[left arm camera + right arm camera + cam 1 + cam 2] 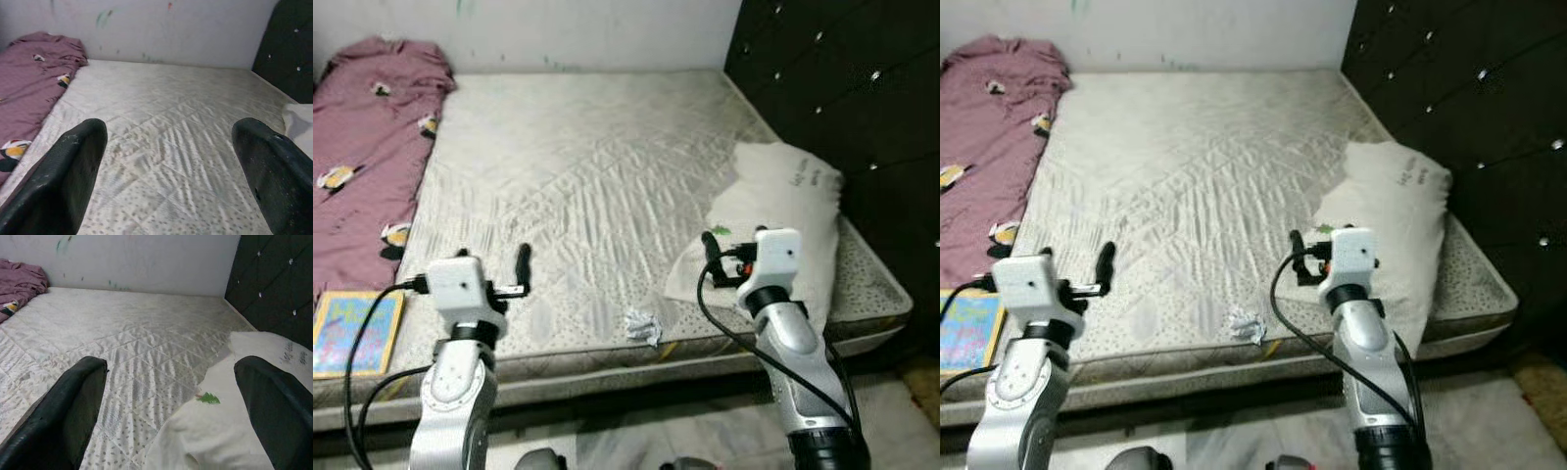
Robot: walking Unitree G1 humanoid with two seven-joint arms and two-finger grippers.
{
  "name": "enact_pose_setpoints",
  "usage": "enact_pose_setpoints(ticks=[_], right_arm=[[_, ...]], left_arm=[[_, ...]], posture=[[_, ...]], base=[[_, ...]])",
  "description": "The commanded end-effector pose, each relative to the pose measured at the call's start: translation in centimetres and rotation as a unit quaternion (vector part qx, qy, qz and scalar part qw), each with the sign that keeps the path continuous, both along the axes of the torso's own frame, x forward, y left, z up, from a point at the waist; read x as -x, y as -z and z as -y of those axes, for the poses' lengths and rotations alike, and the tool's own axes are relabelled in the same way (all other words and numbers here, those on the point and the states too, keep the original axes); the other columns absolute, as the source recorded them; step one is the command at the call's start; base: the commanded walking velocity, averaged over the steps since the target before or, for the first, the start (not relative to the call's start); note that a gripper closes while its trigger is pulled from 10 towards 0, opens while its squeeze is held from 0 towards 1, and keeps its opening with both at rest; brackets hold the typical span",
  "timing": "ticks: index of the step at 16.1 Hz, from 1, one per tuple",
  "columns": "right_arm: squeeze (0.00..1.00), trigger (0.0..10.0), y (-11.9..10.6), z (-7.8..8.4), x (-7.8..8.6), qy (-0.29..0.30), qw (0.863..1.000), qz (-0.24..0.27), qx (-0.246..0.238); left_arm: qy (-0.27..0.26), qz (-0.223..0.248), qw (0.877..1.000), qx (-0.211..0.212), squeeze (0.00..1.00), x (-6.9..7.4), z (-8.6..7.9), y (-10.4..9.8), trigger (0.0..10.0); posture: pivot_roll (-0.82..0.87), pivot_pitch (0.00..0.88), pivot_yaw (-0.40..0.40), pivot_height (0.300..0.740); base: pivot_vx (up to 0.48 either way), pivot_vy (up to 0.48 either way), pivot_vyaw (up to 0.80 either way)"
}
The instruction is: Clean up the room
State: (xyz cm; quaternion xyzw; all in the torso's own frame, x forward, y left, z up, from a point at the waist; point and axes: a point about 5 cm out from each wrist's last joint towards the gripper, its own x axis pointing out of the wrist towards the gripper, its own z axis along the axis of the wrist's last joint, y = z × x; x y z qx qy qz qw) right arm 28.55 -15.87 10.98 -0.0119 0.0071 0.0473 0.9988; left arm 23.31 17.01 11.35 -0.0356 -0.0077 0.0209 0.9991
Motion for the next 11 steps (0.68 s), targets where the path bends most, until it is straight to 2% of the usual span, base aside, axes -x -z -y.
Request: enact_pose_setpoints(ticks=[1, 9, 11], right_arm=[[0.00, 10.0, -0.27, 0.46, 0.00, 0.010, 1.000, 0.004, 0.003], [0.00, 10.0, -0.22, 0.31, 0.13, 0.006, 1.000, 0.003, 0.002], [0.00, 10.0, -0.18, 0.28, 0.15, 0.006, 1.000, 0.002, 0.000]], left_arm=[[0.007, 0.007, 1.000, -0.001, 0.00, 0.04, 0.10, -0.37, 10.0], [-0.001, 0.001, 1.000, -0.006, 0.00, 0.15, -0.02, -0.16, 10.0], [-0.001, 0.001, 1.000, -0.007, 0.00, 0.13, -0.01, -0.16, 10.0]], posture=[[0.06, 0.044, -0.033, 0.740], [0.06, 0.050, -0.031, 0.740], [0.06, 0.050, -0.030, 0.721]], base=[[0.000, 0.000, 0.00], [0.000, 0.000, 0.00], [0.000, 0.000, 0.00]])
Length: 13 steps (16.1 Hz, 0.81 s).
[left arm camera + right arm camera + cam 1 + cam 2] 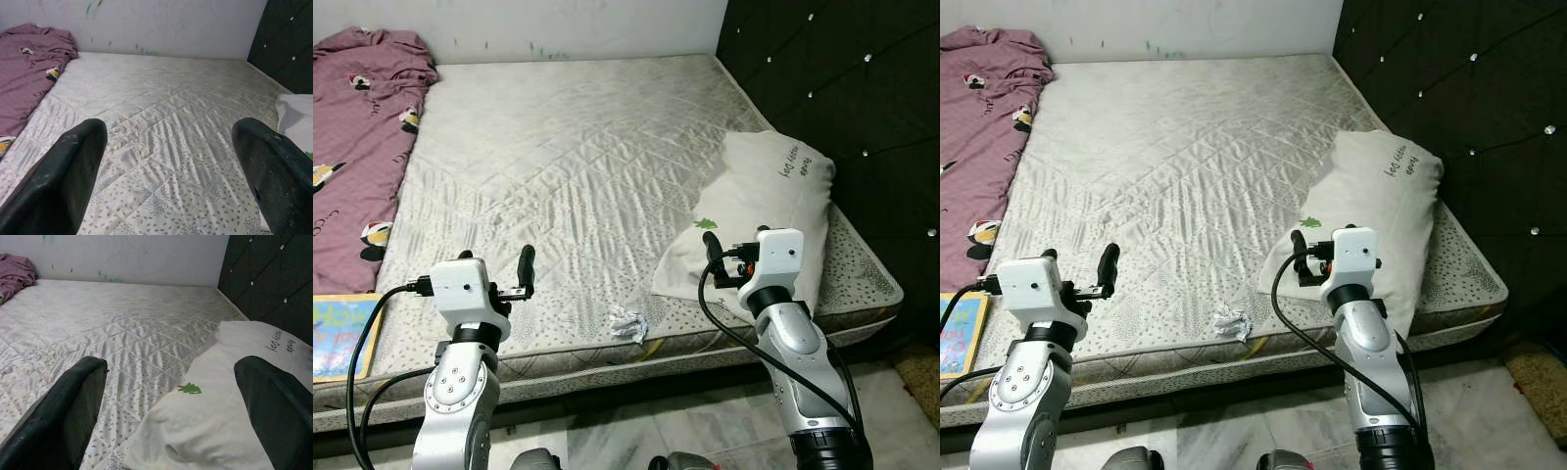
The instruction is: Clean up the room
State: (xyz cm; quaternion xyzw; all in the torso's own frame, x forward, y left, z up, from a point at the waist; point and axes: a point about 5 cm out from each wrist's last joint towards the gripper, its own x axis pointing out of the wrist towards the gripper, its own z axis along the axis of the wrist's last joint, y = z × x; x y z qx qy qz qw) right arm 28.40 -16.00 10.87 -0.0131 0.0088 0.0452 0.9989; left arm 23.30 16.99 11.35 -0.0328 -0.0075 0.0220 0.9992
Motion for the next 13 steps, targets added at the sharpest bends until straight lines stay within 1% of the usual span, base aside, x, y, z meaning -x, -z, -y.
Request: enact_pose_setpoints(ticks=[1, 7, 10, 12, 13], right_arm=[[0.00, 10.0, -0.29, 0.13, 0.00, 0.004, 1.000, 0.003, -0.001], [0.00, 10.0, -0.31, 0.04, -0.13, 0.000, 1.000, 0.002, -0.001], [0.00, 10.0, -0.34, -0.06, -0.20, -0.004, 1.000, 0.003, -0.001], [0.00, 10.0, -0.37, -0.18, -0.17, -0.007, 1.000, 0.006, 0.001], [0.00, 10.0, -0.36, -0.24, -0.17, -0.008, 1.000, 0.005, 0.000]], left_arm=[[0.000, 0.001, 1.000, -0.005, 0.00, 0.11, -0.01, -0.14, 10.0], [-0.002, 0.003, 1.000, -0.009, 0.00, -0.10, 0.00, -0.23, 10.0], [-0.030, 0.000, 0.999, -0.016, 0.00, -0.22, -0.46, -0.23, 10.0], [-0.040, -0.006, 0.999, -0.003, 0.00, -0.18, -0.77, 0.01, 10.0], [-0.041, -0.006, 0.999, 0.000, 0.00, -0.18, -0.83, 0.03, 10.0]], posture=[[0.06, 0.050, -0.030, 0.706], [0.05, 0.060, -0.033, 0.641], [0.06, 0.060, -0.034, 0.606], [0.06, 0.055, -0.036, 0.591], [0.06, 0.053, -0.036, 0.591]], base=[[0.000, 0.000, 0.00], [0.000, 0.000, 0.00], [0.000, 0.000, 0.00], [0.000, 0.000, 0.00], [0.000, 0.000, 0.00]])
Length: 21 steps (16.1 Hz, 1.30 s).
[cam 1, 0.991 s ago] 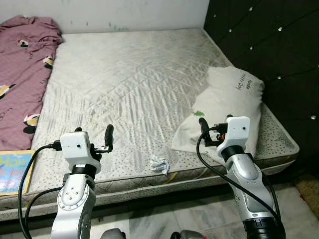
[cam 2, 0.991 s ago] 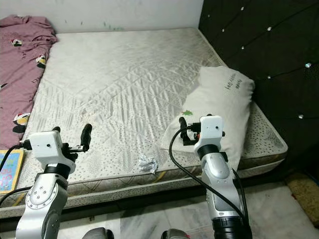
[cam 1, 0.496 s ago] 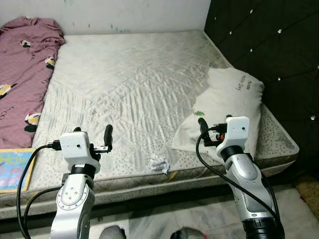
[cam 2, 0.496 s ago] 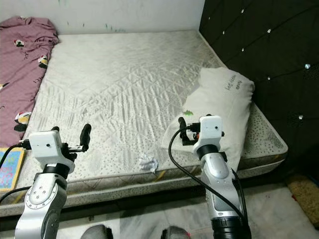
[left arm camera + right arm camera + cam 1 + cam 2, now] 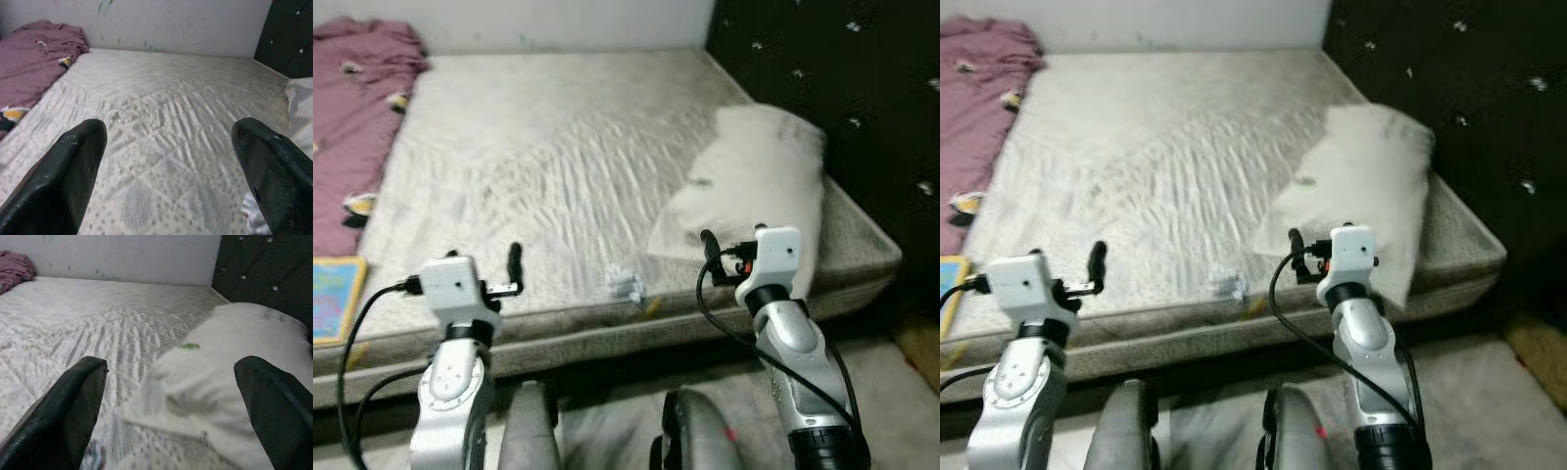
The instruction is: Clean up the room
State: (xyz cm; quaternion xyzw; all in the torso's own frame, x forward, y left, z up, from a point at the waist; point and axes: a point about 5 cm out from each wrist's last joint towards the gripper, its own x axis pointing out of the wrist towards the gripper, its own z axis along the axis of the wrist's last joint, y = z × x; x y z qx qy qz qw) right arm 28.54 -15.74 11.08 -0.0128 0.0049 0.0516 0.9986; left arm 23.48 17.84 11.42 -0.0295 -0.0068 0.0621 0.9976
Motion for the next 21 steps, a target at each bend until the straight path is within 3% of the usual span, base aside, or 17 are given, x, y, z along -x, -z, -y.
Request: enact_pose_setpoints(ticks=[1, 6, 10, 13, 21], right_arm=[[0.00, 10.0, -0.2, 0.0, 0.0, -0.003, 1.000, 0.002, 0.001], [0.00, 10.0, -0.2, -0.3, -0.3, -0.005, 1.000, 0.003, -0.004], [0.00, 10.0, -0.4, -0.8, -0.8, -0.011, 1.000, 0.011, -0.003], [0.00, 10.0, -0.1, -1.1, -0.1, -0.028, 1.000, 0.008, -0.003], [0.00, 10.0, -0.2, -1.1, -0.4, -0.036, 0.999, 0.010, 0.001]], left_arm=[[-0.001, -0.003, 1.000, 0.004, 0.00, 0.0, 0.0, 0.1, 10.0], [-0.009, -0.002, 1.000, 0.002, 0.00, 0.1, -0.3, 0.0, 10.0], [0.006, 0.001, 1.000, -0.003, 0.00, 0.2, -0.6, -0.4, 10.0], [0.003, -0.002, 1.000, -0.004, 0.00, 0.6, -0.8, -0.3, 10.0], [0.011, -0.006, 1.000, 0.000, 0.00, 0.8, -0.4, -0.3, 10.0]], posture=[[0.06, 0.050, -0.038, 0.591], [0.07, 0.033, -0.035, 0.591], [0.08, 0.067, -0.025, 0.591], [0.09, 0.072, -0.025, 0.591], [0.09, 0.069, -0.035, 0.591]], base=[[0.000, 0.000, 0.00], [0.000, 0.000, 0.00], [0.000, 0.000, 0.00], [0.274, 0.000, 0.13], [0.275, 0.000, 0.06]])
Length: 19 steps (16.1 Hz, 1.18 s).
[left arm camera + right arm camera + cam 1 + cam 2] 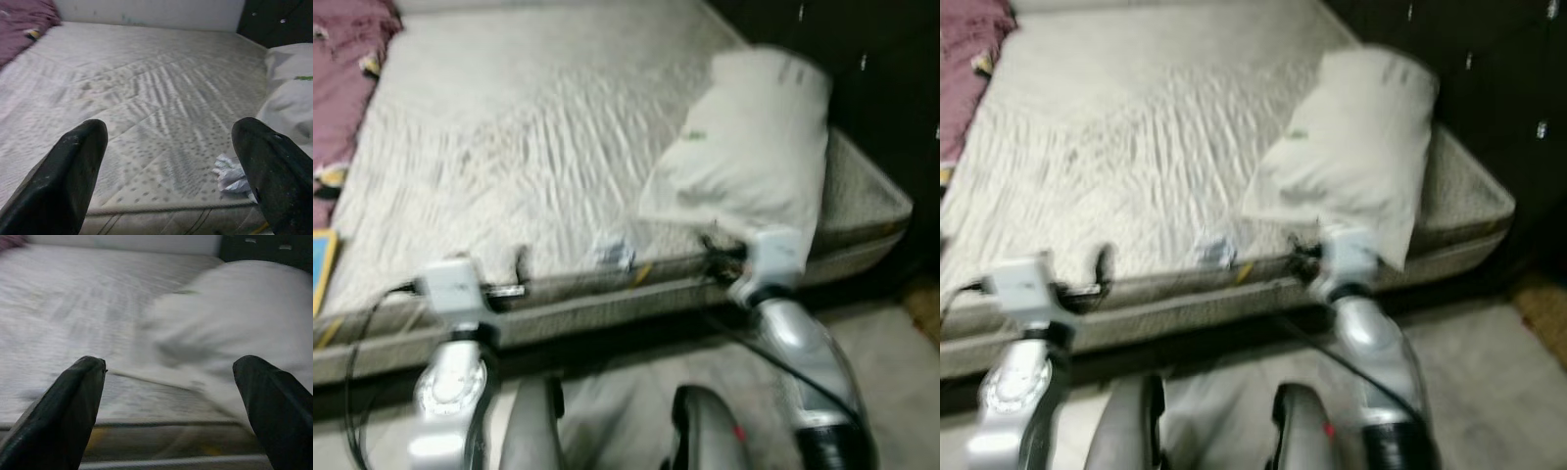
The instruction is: Clean up the room
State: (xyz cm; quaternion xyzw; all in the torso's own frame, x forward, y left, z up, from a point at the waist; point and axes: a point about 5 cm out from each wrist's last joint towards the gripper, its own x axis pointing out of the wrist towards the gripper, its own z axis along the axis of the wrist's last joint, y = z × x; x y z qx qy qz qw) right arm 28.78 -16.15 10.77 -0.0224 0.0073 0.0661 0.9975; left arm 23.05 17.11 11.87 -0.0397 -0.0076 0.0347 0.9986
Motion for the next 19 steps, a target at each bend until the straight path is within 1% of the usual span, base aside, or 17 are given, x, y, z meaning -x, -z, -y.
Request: enact_pose_setpoints(ticks=[1, 4, 7, 14, 19], right_arm=[[0.00, 10.0, -0.57, -1.52, -0.23, -0.024, 1.000, 0.013, -0.009], [0.00, 10.0, -0.54, -1.59, -0.20, -0.027, 1.000, 0.013, -0.010], [0.00, 10.0, -0.51, -1.67, -0.13, -0.035, 0.999, 0.012, -0.009], [0.00, 10.0, -0.01, -2.22, -0.05, -0.053, 0.999, 0.001, -0.011], [0.00, 10.0, 0.21, -2.11, -0.15, -0.047, 0.999, -0.006, -0.016]], left_arm=[[-0.016, -0.009, 1.000, -0.010, 0.00, 0.29, -1.07, 0.17, 10.0], [-0.014, -0.010, 1.000, -0.008, 0.00, 0.30, -1.02, 0.22, 10.0], [-0.016, -0.017, 1.000, -0.007, 0.00, 0.25, -0.83, 0.37, 10.0], [-0.018, -0.020, 1.000, -0.010, 0.00, 0.36, -1.07, 0.32, 10.0], [-0.006, -0.015, 1.000, -0.008, 0.00, 0.28, -0.89, 0.14, 10.0]], posture=[[0.08, 0.071, -0.035, 0.591], [0.08, 0.071, -0.035, 0.591], [0.08, 0.074, -0.035, 0.591], [0.09, 0.086, -0.032, 0.591], [0.09, 0.089, -0.029, 0.591]], base=[[0.266, 0.000, 0.48], [0.266, 0.000, 0.58], [0.000, 0.000, 0.79], [0.000, 0.000, 0.78], [0.291, 0.000, 0.00]])
